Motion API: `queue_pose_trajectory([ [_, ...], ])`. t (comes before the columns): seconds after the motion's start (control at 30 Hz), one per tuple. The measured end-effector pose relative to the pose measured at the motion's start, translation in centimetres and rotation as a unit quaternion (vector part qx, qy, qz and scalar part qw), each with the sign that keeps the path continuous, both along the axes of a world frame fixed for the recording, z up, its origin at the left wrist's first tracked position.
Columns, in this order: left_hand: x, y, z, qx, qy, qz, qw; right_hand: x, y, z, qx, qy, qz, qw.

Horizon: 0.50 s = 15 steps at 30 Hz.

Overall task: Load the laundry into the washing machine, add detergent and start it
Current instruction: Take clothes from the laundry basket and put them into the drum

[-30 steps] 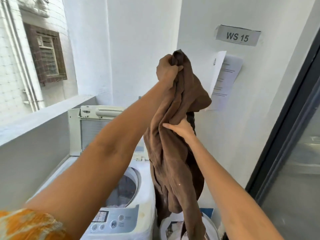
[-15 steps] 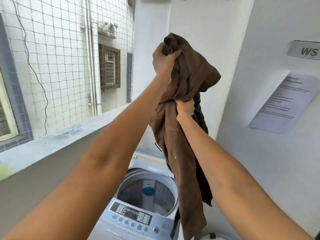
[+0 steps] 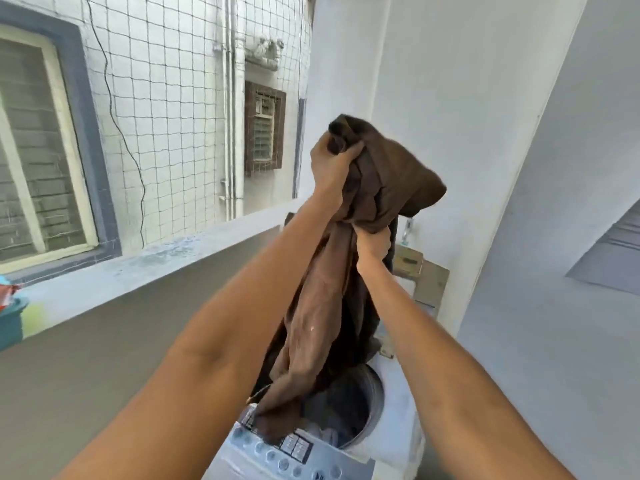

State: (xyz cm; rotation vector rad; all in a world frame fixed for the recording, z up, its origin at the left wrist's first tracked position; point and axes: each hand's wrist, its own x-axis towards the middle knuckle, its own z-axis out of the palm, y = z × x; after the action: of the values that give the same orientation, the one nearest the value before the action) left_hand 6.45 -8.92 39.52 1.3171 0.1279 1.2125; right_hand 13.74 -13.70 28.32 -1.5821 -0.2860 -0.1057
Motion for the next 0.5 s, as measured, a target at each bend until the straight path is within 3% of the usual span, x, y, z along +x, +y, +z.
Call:
queue_pose_trajectory([
  [0.13, 3.2, 1.8, -6.1, 0.005, 0.089, 0.036, 0.995, 0.8, -0.2, -7.1, -0.059, 0.043, 0.004, 0.997],
  [0.37, 4.0, 3.0, -10.6, -0.041, 0.112, 0.074, 0.990, 3.3, -1.2, -11.2, -0.185, -0.016, -0.004, 0.983],
  [0.5, 3.9, 4.6, -13.8, 0.046, 0.224, 0.148, 0.962, 4.3, -1.7, -14.5, -0.294, -0.053, 0.036, 0.954],
])
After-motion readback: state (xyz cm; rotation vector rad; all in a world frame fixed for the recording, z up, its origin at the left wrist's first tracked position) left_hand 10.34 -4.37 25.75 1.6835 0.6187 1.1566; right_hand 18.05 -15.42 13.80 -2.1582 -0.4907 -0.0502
